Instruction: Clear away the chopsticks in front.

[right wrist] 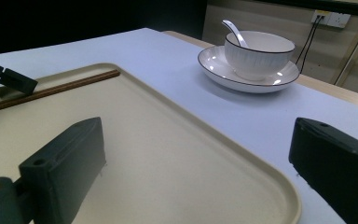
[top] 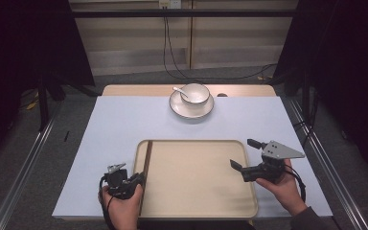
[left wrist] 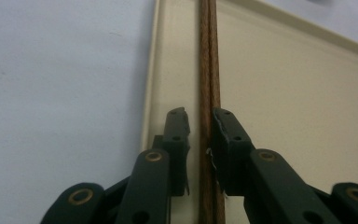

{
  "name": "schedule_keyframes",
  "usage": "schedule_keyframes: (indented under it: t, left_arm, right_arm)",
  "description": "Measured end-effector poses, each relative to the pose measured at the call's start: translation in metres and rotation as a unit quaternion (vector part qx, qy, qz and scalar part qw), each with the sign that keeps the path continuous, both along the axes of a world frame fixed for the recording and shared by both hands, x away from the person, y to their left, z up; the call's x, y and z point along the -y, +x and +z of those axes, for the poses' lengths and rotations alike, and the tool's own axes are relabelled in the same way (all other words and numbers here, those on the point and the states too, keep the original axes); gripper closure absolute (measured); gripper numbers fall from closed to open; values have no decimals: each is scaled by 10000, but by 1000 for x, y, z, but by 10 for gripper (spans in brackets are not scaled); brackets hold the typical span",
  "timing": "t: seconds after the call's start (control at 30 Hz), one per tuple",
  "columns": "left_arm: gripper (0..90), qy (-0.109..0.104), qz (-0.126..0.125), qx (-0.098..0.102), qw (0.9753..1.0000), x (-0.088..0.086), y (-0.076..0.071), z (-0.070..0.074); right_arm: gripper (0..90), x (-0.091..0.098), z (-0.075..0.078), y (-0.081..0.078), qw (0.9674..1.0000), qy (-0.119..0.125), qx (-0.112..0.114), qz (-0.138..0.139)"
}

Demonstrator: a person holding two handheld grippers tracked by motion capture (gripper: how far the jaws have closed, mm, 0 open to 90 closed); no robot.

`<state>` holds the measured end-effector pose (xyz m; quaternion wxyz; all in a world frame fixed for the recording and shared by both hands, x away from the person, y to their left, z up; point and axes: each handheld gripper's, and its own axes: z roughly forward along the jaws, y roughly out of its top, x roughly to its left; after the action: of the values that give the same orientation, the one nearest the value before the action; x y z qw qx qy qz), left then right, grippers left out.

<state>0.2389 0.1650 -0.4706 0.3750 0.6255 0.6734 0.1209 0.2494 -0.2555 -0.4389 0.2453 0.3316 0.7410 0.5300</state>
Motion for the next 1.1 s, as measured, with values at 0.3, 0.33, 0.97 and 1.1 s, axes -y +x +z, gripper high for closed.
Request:
schedule_keyframes:
  t: [0.3, 0.33, 0.97, 1.1]
  left_arm:
    - [647, 133, -203, 241, 9994, 2, 10, 17]
    - [630, 116, -210, 272, 9993, 3, 13, 20]
    - [384, 55, -920, 1206, 9884, 9, 52, 67]
    - [322, -3, -1055, 1449, 9838, 8, 57, 74]
  right_arm:
    - [31, 0, 1, 2, 10000, 24, 16, -23]
    - [31, 0, 1, 2, 10000, 23, 3, -38]
    - [30, 2, 1, 0, 9999, 11, -11, -103]
    - [29, 3, 1, 0, 9999, -6, 17, -109]
